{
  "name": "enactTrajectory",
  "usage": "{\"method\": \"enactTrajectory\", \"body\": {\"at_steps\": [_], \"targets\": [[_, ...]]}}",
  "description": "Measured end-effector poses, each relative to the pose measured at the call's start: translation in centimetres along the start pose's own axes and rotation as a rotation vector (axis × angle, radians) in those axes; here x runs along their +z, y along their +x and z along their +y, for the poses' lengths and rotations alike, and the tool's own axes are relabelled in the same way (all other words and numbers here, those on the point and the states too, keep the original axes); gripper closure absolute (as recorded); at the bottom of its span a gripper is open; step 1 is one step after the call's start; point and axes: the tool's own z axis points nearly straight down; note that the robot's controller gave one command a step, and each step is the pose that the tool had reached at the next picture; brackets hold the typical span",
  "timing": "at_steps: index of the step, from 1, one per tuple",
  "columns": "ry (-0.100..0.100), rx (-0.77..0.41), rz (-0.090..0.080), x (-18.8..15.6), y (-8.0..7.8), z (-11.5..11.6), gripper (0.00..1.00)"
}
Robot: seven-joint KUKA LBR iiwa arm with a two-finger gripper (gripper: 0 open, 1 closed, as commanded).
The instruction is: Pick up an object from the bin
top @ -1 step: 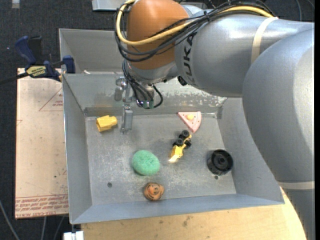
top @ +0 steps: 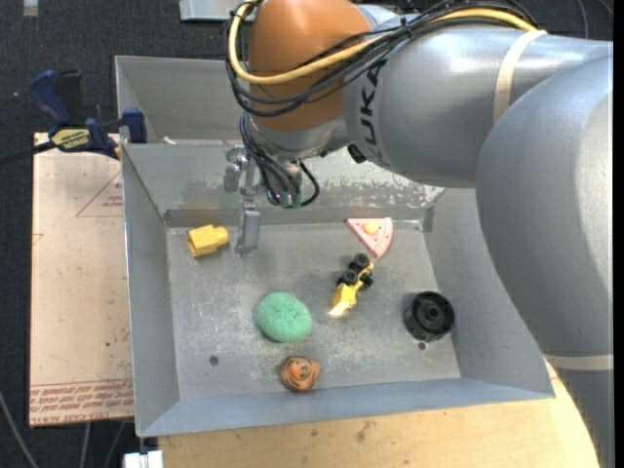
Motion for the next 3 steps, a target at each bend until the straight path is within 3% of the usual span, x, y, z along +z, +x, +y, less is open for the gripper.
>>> {"method": "enactTrajectory", "body": {"at_steps": [1, 2, 3], "targets": [[-0.001, -0.036, -0.007, 5.0, -0.4, 0.6, 0.0], [0.002, 0.038, 0.005, 8.4, 1.9, 1.4, 0.0], [-0.002, 0.057, -0.005, 11.8, 0.1, 2.0, 0.0]]}}
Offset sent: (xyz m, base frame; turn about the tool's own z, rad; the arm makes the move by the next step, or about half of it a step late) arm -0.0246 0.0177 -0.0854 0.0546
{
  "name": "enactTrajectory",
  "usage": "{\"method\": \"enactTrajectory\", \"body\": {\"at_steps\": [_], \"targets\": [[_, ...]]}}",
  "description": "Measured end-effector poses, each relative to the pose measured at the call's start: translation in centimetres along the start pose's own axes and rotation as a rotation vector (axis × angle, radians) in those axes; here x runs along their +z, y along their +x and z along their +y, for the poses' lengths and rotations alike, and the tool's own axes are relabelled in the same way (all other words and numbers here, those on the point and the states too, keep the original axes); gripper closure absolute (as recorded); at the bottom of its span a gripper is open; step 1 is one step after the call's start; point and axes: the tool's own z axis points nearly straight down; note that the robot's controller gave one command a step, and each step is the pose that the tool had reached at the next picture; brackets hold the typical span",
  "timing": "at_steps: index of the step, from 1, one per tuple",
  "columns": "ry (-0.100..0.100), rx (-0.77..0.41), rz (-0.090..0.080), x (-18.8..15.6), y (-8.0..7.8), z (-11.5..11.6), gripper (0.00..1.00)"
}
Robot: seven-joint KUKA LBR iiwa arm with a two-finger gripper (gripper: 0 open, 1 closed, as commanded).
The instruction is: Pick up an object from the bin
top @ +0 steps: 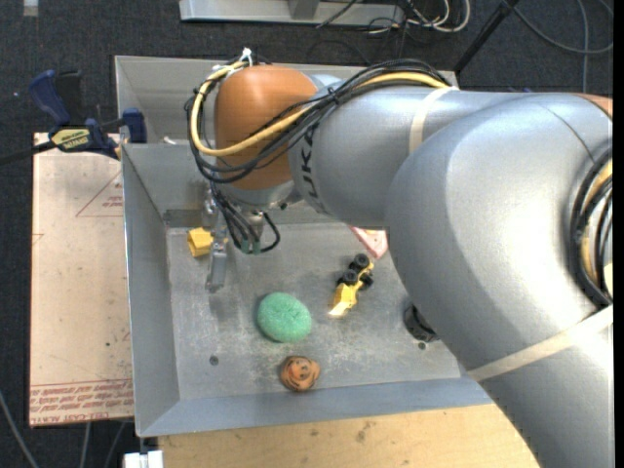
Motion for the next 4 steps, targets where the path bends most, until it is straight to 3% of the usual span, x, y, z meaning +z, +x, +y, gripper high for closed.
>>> {"method": "enactTrajectory", "body": {"at_steps": [1, 3, 4], "targets": [[0.0, 0.006, -0.001, 1.1, -0.6, 0.6, 1.0], [-0.001, 0.007, -0.001, 1.1, -0.6, 0.6, 1.0], [0.002, -0.021, 0.004, -9.3, 0.3, -0.4, 1.0]]}}
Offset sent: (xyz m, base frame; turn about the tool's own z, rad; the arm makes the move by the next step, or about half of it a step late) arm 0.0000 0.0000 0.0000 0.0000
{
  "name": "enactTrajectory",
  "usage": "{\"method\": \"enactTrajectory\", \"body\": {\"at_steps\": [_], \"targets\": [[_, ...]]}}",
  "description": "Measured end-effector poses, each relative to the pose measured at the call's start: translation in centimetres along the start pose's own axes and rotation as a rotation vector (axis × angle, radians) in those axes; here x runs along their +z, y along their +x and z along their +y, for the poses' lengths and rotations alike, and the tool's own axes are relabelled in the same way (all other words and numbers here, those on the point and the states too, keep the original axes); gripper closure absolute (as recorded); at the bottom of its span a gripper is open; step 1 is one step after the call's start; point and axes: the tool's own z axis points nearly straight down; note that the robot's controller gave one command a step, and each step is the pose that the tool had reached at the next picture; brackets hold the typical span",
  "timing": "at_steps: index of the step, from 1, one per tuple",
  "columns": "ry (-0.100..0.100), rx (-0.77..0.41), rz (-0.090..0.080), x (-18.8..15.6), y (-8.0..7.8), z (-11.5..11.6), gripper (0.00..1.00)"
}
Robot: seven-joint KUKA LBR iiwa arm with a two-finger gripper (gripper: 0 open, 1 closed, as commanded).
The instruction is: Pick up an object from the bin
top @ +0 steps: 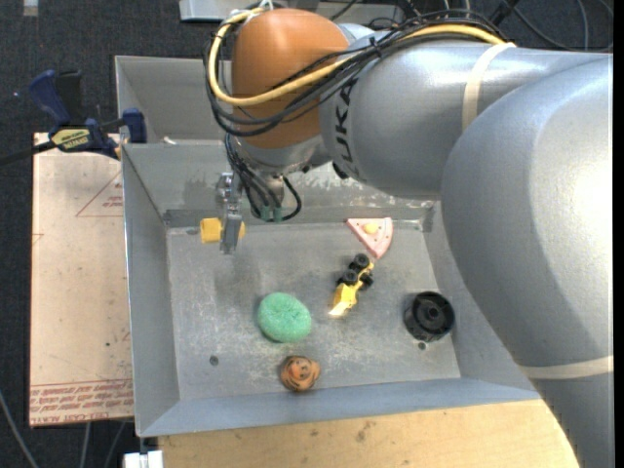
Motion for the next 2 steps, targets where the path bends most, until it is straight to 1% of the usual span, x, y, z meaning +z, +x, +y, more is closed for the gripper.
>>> {"method": "enactTrajectory", "body": {"at_steps": [1, 2], "targets": [[0.0, 0.0, 0.0, 0.0, 0.0, 0.0, 1.0], [0.003, -0.008, 0.005, -5.0, 0.9, 2.5, 1.0]]}}
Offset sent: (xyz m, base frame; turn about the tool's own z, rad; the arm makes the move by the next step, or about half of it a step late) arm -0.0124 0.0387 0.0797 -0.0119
